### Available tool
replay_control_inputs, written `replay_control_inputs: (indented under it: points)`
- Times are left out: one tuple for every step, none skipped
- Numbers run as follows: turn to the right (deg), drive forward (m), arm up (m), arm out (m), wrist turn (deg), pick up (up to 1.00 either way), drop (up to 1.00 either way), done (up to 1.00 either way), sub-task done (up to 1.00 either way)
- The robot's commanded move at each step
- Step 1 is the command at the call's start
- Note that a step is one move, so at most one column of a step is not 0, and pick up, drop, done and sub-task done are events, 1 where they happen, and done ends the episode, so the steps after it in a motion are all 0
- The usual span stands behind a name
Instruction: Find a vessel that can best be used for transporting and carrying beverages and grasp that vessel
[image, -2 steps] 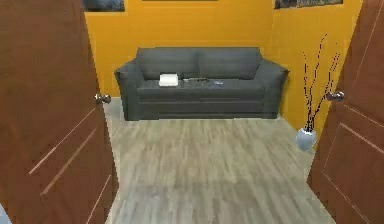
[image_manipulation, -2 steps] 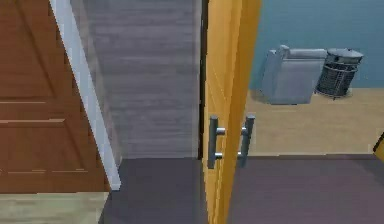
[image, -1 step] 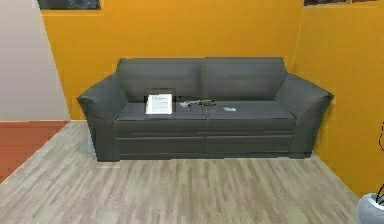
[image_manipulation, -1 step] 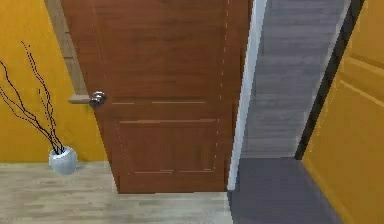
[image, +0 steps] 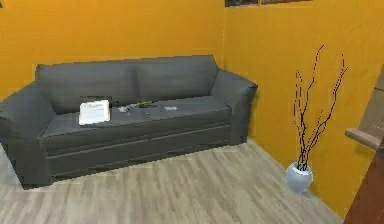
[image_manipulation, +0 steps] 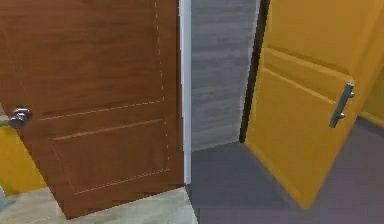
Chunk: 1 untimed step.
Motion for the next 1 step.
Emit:
replay_control_inputs:
  points:
    - [0.0,0.10,0.00,0.00,0.0,0.00,0.00,0.00,0.00]
